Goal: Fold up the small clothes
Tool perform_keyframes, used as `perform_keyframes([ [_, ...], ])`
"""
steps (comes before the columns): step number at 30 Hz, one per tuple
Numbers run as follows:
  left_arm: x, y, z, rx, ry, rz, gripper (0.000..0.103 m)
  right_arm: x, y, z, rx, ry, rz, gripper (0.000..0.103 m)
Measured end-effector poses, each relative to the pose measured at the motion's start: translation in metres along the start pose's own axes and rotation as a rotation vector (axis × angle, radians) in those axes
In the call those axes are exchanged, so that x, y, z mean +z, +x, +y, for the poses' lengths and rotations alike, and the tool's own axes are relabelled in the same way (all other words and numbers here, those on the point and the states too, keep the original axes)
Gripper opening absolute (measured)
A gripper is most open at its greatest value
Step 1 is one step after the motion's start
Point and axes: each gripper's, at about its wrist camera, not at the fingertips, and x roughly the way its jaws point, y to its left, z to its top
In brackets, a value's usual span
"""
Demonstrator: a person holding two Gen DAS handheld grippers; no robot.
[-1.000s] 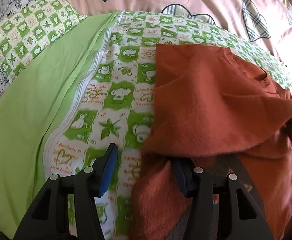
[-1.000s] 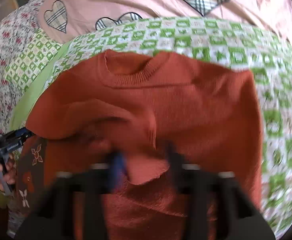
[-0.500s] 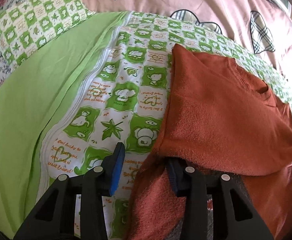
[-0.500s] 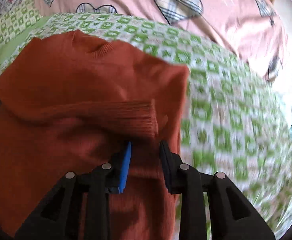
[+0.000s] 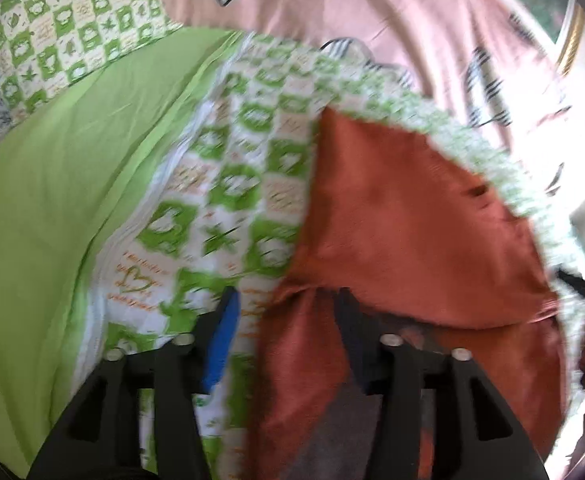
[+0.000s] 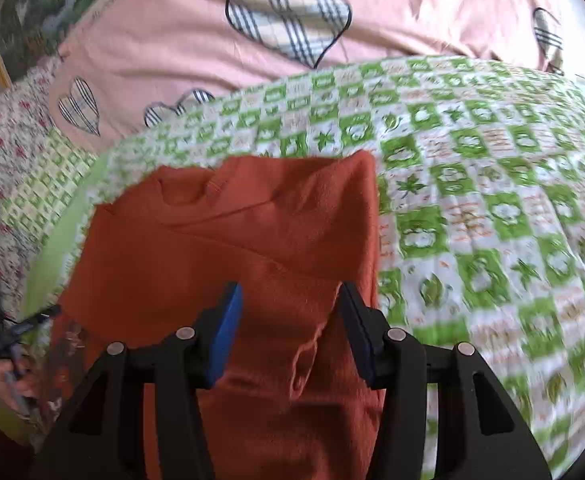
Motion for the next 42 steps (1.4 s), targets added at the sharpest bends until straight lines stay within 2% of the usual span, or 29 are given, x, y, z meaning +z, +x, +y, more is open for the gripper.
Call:
perform_keyframes([
  [3,0.01,0.007,-0.005,0.005,-0.002,0.003,0.064,-0.004,0.027,-0.006,-0.033,0.017,0.079,0.053],
  [7,0.019,0.046,-0.011,0.027,-0.002,0.098,0.065,-0.008,0.028,0.005,-0.015,-0.024,0.067,0.051],
  [8,0.019,0.052,-0.012,0.037,0.007,0.111,0.067,-0.008,0.026,0.009,-0.019,-0.045,0.065,0.04],
  [9,0.019,0.057,-0.016,0.062,0.031,0.113,0.067,-0.007,0.026,0.014,-0.024,-0.072,0.067,0.017],
  [10,0.019,0.058,-0.022,0.08,0.057,0.105,0.061,-0.007,0.023,0.019,-0.025,-0.091,0.061,0.006],
  [11,0.021,0.059,-0.026,0.091,0.082,0.098,0.049,-0.005,0.019,0.021,-0.022,-0.097,0.041,0.005],
  [12,0.022,0.058,-0.03,0.092,0.098,0.097,0.019,0.0,0.013,0.023,-0.018,-0.103,0.009,0.005],
  [15,0.021,0.056,-0.031,0.119,0.106,0.084,0.018,0.012,-0.012,0.024,-0.039,-0.087,-0.105,0.005],
  [17,0.02,0.056,-0.026,0.128,0.09,0.079,0.018,0.014,-0.009,0.019,-0.064,-0.083,-0.1,0.005],
  [23,0.018,0.056,-0.021,0.146,0.06,0.06,0.02,0.002,0.034,-0.003,-0.108,-0.013,0.05,0.005],
  [29,0.012,0.04,-0.019,0.151,0.06,0.068,0.025,-0.015,-0.011,-0.007,-0.066,0.068,-0.035,0.01],
  [31,0.007,0.031,-0.02,0.148,0.067,0.064,0.026,-0.026,-0.031,-0.002,-0.032,0.064,-0.059,0.023],
  [32,0.004,0.026,-0.022,0.149,0.07,0.063,0.025,-0.03,-0.037,0.002,-0.022,0.058,-0.067,0.038],
  [33,-0.001,0.02,-0.022,0.145,0.071,0.064,0.025,-0.037,-0.045,0.006,-0.01,0.05,-0.078,0.048],
  [37,-0.027,-0.006,-0.022,0.104,0.062,0.071,0.031,-0.067,-0.065,0.02,0.044,0.033,-0.082,0.049],
  [42,-0.066,-0.034,-0.024,0.096,0.089,0.094,0.041,-0.106,-0.076,0.03,0.077,0.04,-0.056,0.049],
])
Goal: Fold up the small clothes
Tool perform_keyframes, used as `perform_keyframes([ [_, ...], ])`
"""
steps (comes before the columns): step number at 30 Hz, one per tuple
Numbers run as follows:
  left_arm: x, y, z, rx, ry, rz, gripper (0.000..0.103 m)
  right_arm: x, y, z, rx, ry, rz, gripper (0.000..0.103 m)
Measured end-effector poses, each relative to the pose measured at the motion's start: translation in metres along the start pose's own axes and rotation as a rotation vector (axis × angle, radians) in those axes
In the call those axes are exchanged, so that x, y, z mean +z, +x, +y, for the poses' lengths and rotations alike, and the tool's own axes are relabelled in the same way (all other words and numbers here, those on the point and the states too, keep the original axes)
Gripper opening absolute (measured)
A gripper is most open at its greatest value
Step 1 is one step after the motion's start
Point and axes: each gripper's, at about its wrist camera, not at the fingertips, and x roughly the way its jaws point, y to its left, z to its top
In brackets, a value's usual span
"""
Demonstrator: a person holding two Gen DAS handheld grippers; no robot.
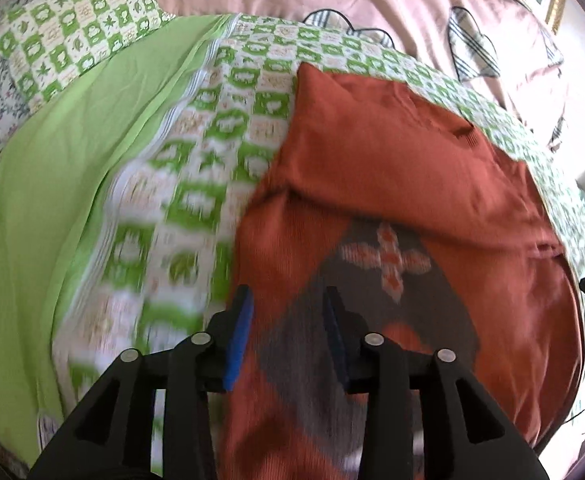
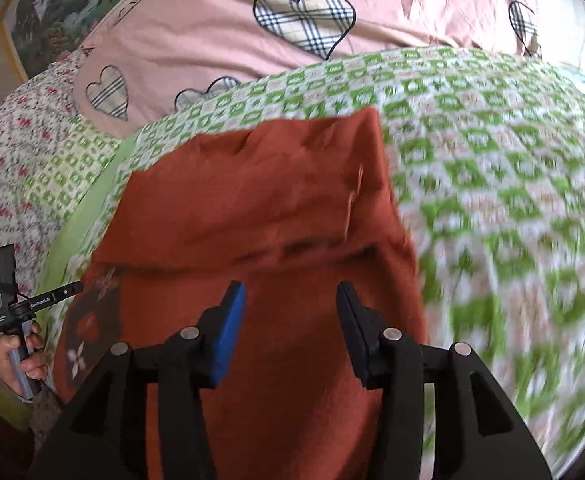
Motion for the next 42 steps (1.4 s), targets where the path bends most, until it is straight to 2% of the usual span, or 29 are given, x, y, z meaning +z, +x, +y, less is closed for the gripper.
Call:
perform_keyframes([
  [6,-0.043,-0.026,0.007,-0.033,0.019,0.025,0.052,-0.038,-0.024,0.003,-0.013,0.005,0.015,0.049],
  [11,-0.076,-0.041,0.022,-0.067,0.008,0.052,0.052,-0.063,-0.046,-0.002,-0.009,0.027,0.019,0.052],
  [16,-0.109,-0.058,0.034,-0.108,-0.014,0.063,0.052,-0.091,-0.057,-0.005,0.086,0.017,0.088,0.055],
  [21,-0.135,-0.066,0.03,-0.153,0.013,0.084,0.052,-0.113,-0.066,0.0,0.088,-0.025,0.148,0.058],
  [23,-0.144,-0.065,0.03,-0.205,0.011,0.113,0.05,-0.119,-0.07,-0.001,0.075,-0.017,0.162,0.058],
  [31,-0.158,-0.058,0.03,-0.245,0.026,0.151,0.05,-0.151,-0.075,-0.017,0.046,0.046,0.226,0.059],
  [37,-0.152,-0.055,0.032,-0.285,0.023,0.174,0.051,-0.16,-0.042,-0.02,0.16,0.105,0.279,0.059],
  [38,-0.152,-0.055,0.032,-0.28,0.028,0.173,0.049,-0.162,-0.039,-0.018,0.175,0.107,0.281,0.059],
  [39,-0.151,-0.055,0.03,-0.263,0.041,0.17,0.041,-0.163,-0.034,-0.016,0.185,0.103,0.285,0.059],
  [40,-0.15,-0.055,0.029,-0.244,0.059,0.168,0.031,-0.164,-0.027,-0.011,0.195,0.085,0.305,0.058],
  [41,-0.15,-0.056,0.028,-0.225,0.08,0.163,0.025,-0.165,-0.024,-0.006,0.207,0.066,0.322,0.039],
  [42,-0.149,-0.057,0.028,-0.221,0.092,0.157,0.011,-0.166,-0.022,-0.001,0.22,0.047,0.338,0.015],
])
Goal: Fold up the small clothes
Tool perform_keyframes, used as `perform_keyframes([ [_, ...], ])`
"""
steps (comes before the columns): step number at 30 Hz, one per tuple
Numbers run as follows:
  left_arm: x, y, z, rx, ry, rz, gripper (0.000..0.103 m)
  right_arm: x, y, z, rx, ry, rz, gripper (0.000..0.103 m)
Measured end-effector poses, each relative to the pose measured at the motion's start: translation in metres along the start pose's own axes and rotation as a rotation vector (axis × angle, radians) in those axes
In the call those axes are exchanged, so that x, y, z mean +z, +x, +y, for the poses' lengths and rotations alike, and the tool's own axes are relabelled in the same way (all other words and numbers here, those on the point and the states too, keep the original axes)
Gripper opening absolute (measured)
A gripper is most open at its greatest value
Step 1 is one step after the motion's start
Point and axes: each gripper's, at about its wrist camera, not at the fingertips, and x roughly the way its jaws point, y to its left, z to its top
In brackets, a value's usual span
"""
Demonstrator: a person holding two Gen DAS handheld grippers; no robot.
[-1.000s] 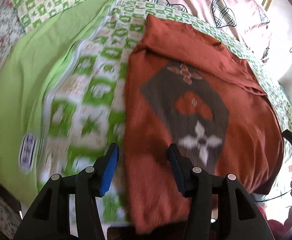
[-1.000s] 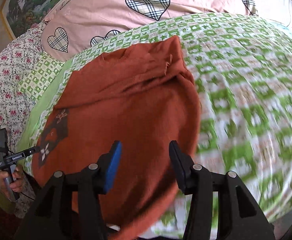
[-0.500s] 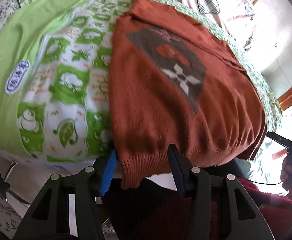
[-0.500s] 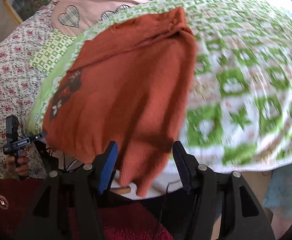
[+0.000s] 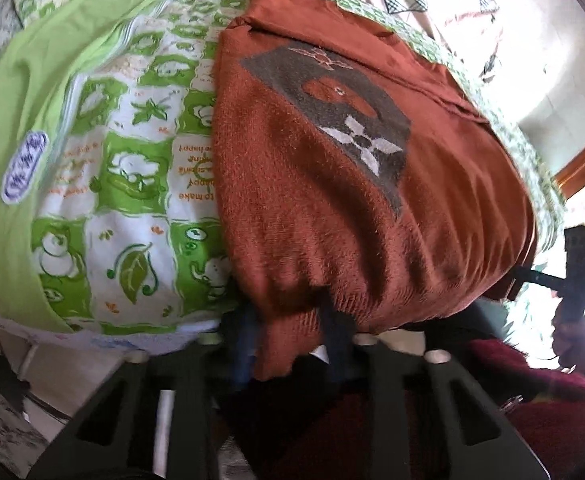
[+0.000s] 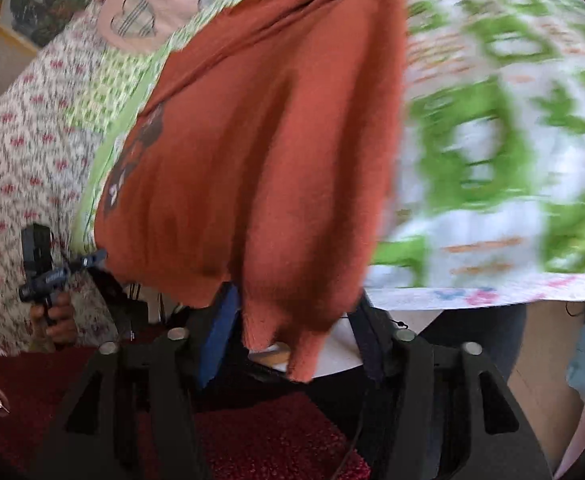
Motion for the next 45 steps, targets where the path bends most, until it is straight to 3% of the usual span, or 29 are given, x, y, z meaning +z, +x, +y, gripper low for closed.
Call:
perform_keyframes([
  [6,-0.004,-0.015,0.003,-0.037,-0.02,-0.058,0.005,-0.005,-0.034,0.011,0.064,-0.077,-0.033,0.011],
  [13,0.019,-0.063,-0.001,-0.175,-0.062,-0.228,0.004,0.006,-0.092,0.007,0.282,-0.051,-0.267,0.008],
  [16,0.035,-0.078,-0.007,-0.198,-0.051,-0.31,0.004,0.018,-0.098,0.006,0.327,-0.049,-0.331,0.008],
  [21,0.065,-0.078,-0.01,-0.203,-0.06,-0.372,0.004,0.042,-0.093,0.001,0.318,-0.041,-0.379,0.008],
  [28,0.113,-0.071,0.0,-0.209,-0.116,-0.478,0.003,0.091,-0.11,-0.008,0.284,-0.045,-0.511,0.008],
  [35,0.179,-0.045,0.006,-0.162,-0.148,-0.502,0.003,0.162,-0.105,-0.003,0.163,-0.098,-0.569,0.007],
  [45,0.268,-0.004,0.001,-0.101,-0.147,-0.508,0.002,0.252,-0.079,-0.024,0.093,-0.077,-0.581,0.007],
])
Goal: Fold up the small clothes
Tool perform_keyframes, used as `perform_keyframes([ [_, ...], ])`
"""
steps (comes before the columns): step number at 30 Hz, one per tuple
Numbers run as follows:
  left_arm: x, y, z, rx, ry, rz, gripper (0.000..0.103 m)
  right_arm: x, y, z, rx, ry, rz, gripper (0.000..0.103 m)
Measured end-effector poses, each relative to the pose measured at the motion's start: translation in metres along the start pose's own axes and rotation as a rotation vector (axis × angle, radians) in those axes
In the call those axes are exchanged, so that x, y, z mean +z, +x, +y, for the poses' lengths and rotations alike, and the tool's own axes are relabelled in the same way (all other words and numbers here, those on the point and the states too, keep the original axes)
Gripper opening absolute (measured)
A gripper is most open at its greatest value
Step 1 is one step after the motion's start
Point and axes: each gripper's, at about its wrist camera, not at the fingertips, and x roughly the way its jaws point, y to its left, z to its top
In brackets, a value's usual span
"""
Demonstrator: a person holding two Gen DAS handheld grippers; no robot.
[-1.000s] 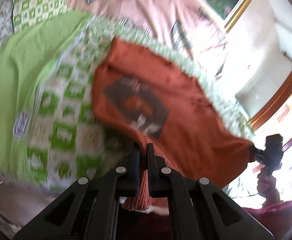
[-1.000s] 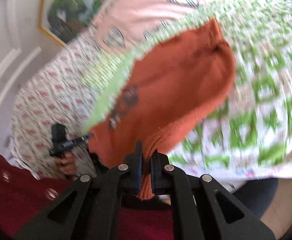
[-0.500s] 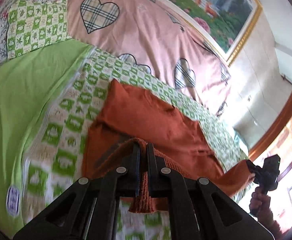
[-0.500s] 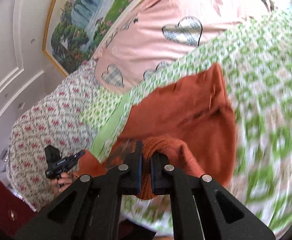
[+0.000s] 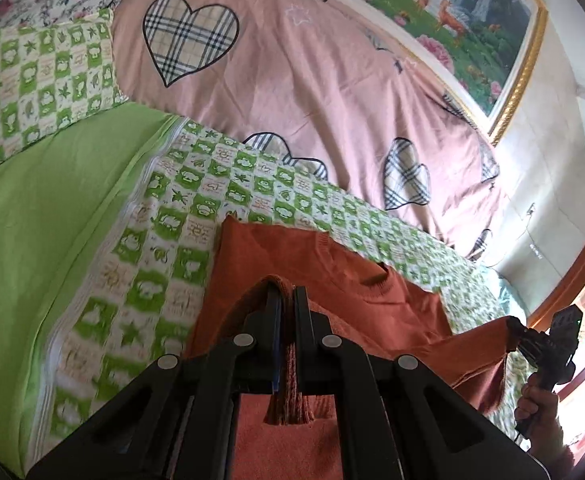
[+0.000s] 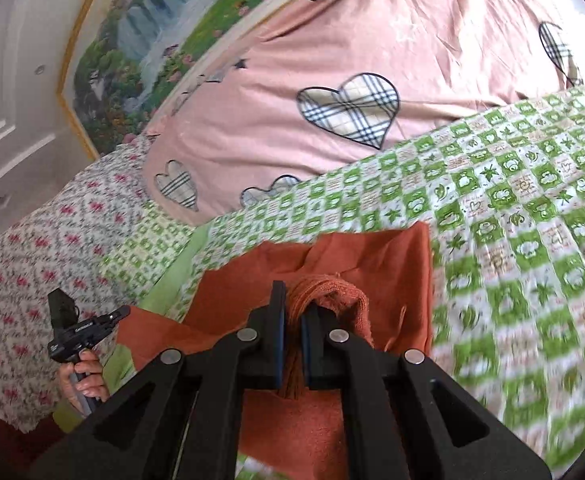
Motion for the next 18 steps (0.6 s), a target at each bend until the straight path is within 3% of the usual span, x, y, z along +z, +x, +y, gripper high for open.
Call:
perform_keyframes([
  [5,0.015,0.04,0.017,0.033,-0.041,0.027,0.002,0.012,0.035,-0.031,-0.023,0.056,0.04,0.007],
  [11,0.024,0.08,0.036,0.072,-0.09,0.057,0.003,0.019,0.067,-0.041,-0.063,0.048,0.073,0.007],
  [18,0.031,0.131,0.055,0.109,-0.181,0.143,0.004,0.021,0.102,-0.067,-0.199,0.09,0.161,0.007],
])
